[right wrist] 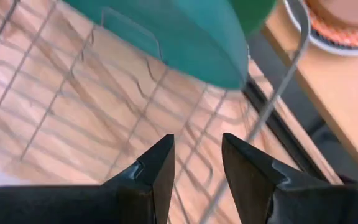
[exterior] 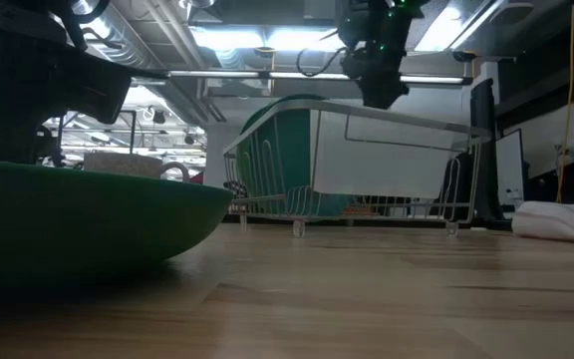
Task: Sort dishes
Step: Put the purple plate into the dish rack
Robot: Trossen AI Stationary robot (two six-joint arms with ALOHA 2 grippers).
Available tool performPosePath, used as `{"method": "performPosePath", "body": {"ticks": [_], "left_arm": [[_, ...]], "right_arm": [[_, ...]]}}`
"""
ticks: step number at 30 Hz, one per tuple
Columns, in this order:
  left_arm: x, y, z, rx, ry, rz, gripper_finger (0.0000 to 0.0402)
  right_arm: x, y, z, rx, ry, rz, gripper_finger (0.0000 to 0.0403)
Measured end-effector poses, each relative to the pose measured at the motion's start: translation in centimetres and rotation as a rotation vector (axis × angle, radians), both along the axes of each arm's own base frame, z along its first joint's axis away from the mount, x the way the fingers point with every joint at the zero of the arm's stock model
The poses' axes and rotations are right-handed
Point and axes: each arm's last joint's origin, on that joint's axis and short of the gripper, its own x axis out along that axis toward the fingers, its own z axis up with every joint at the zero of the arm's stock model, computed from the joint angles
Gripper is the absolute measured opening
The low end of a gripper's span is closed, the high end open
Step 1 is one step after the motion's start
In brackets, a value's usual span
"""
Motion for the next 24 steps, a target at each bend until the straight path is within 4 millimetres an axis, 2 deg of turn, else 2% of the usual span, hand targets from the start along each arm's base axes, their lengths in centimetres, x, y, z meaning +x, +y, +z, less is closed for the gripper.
{"method": "performPosePath", "body": {"ticks": [6, 13, 17, 24], "left_arm": [[0.0, 0.0, 0.0, 0.001, 0.002, 0.0, 0.0172], [0.2, -0.1, -0.8, 0.018, 0.03, -0.008, 0.0161], [0.3, -0.2, -1.1, 0.033, 0.031, -0.048, 0.0121], [0.5, -0.2, -1.1, 0.035, 0.014, -0.073, 0.002]], "right_arm": [[-0.2, 1.5, 0.7, 0.059, 0.054, 0.034, 0.0138], [1.5, 4.8, 0.7, 0.075, 0.082, 0.142, 0.0138], [2.5, 6.7, 0.7, 0.072, 0.087, 0.211, 0.0138], [3.6, 9.2, 0.7, 0.062, 0.089, 0.308, 0.0138]]}}
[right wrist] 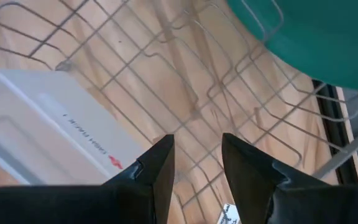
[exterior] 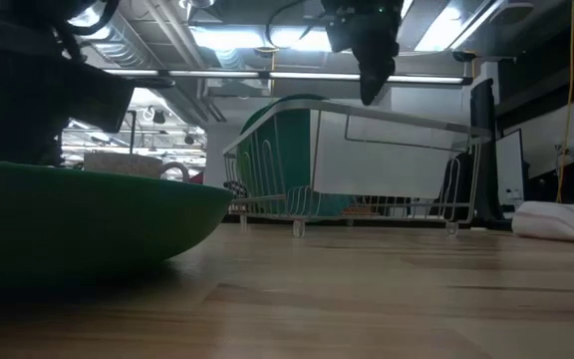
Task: Sort dishes
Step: Put the purple plate into the dish rack
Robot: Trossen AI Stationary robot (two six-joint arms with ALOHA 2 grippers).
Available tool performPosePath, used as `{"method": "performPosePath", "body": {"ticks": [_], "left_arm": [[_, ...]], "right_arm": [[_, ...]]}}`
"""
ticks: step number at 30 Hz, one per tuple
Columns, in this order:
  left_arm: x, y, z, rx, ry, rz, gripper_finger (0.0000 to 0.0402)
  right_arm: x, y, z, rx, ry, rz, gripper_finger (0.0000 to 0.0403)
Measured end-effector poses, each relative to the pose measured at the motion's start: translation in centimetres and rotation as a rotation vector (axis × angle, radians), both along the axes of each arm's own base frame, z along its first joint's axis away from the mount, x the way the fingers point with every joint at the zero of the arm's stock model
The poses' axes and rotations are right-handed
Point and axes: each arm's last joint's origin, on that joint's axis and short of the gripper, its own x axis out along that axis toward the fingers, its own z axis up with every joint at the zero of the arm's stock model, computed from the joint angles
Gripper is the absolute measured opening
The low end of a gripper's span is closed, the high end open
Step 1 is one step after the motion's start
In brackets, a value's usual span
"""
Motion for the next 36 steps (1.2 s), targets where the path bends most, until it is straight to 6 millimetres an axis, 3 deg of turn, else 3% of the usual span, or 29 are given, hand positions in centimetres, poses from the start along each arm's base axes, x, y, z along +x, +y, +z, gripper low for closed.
{"method": "performPosePath", "body": {"ticks": [7, 17, 25, 36], "left_arm": [[0.5, -0.2, 0.7, -0.004, -0.025, -0.003, 0.0009], [2.1, -0.4, 4.0, 0.169, -0.188, -0.066, 0.0004], [1.5, 0.5, 6.8, 0.36, -0.202, -0.018, 0.0002], [0.4, 1.9, 10.7, 0.585, -0.358, 0.147, 0.0001]], "right_arm": [[0.8, 2.2, 0.0, -0.007, -0.001, 0.093, 0.0138], [1.6, 4.8, 0.0, 0.095, -0.046, 0.19, 0.0138], [3.0, 6.4, 0.6, 0.278, -0.226, 0.303, 0.0138], [4.4, 6.6, 1.2, 0.252, -0.369, 0.287, 0.0138]]}}
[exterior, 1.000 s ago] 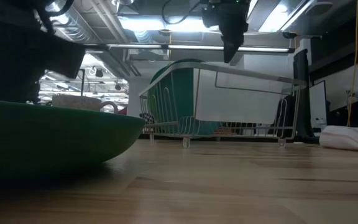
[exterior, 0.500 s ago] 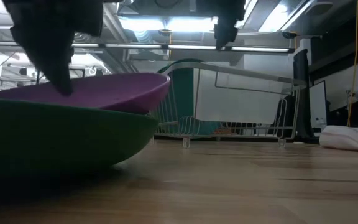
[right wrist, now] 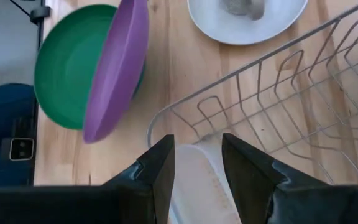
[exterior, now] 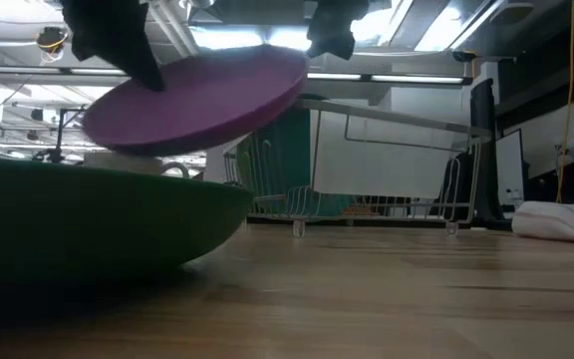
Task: Sort dishes
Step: Put the purple plate into the dish rack
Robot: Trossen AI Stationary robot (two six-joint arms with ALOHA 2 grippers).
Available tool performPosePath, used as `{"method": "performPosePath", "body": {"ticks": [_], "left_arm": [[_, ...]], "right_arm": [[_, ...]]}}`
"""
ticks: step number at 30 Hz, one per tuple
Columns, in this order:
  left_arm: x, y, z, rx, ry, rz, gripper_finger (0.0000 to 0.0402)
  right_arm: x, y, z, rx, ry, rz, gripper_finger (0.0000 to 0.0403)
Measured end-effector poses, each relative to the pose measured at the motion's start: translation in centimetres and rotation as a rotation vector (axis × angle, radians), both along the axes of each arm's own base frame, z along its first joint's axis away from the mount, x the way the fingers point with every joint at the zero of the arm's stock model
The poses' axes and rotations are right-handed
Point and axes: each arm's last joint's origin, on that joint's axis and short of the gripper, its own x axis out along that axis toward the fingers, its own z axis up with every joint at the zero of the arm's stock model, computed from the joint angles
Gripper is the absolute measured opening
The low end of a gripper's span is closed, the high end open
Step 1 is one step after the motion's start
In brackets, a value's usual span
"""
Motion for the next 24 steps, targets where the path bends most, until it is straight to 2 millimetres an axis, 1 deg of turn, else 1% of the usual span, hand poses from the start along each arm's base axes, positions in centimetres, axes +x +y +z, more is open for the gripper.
{"method": "performPosePath", "body": {"ticks": [7, 14, 18, 24], "left_arm": [[-0.5, 1.3, 1.2, 0.04, -0.075, 0.08, 0.0001], [-0.2, 3.1, 1.5, 0.053, -0.091, 0.163, 0.0001], [-0.1, 4.0, 1.8, 0.048, -0.107, 0.201, 0.0001], [-0.3, 4.8, 2.2, 0.045, -0.127, 0.226, 0.0001]], "right_arm": [[0.1, 0.1, 0.1, 0.067, 0.001, -0.046, 0.0138], [0.5, 0.1, 0.4, 0.125, -0.036, -0.084, 0.0138], [0.6, 0.0, 0.4, 0.116, -0.048, -0.093, 0.0138], [0.6, -0.4, 0.4, 0.018, -0.039, -0.173, 0.0138]]}}
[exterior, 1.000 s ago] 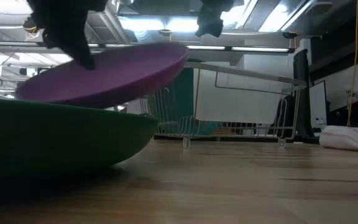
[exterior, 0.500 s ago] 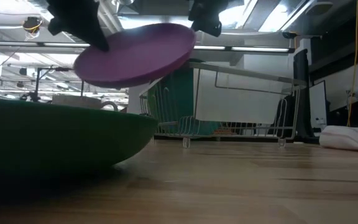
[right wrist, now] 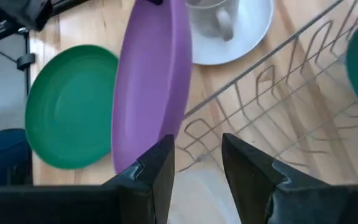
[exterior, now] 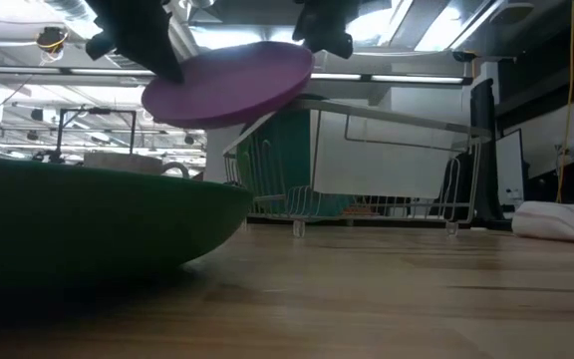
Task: Sort dishes
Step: Put the purple plate into the dish rack
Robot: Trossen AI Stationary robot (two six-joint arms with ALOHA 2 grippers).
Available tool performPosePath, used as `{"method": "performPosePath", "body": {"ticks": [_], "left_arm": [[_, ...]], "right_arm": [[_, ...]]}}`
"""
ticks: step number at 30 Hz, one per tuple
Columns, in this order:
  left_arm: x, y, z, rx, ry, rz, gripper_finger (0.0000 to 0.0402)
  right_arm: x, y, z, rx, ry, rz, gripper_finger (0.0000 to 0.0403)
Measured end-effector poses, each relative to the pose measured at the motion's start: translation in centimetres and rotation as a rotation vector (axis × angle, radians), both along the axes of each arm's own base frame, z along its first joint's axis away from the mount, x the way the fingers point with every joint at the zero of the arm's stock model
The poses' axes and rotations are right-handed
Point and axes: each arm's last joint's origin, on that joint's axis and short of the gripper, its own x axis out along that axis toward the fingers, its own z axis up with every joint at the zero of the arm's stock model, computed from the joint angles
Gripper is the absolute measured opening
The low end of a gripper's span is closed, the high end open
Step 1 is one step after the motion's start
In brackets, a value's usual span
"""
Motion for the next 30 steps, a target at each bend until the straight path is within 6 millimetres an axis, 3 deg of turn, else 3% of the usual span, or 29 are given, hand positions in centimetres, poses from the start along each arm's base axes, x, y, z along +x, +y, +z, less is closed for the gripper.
{"method": "performPosePath", "body": {"ticks": [13, 30], "left_arm": [[-0.2, 1.4, 0.6, 0.009, -0.014, 0.04, 0.0001], [1.1, 2.3, 1.9, 0.094, -0.095, -0.025, 0.0001]], "right_arm": [[0.2, 0.0, 0.2, -0.001, -0.033, 0.002, 0.0138], [0.1, -0.4, 0.1, -0.116, -0.005, -0.065, 0.0129]]}}
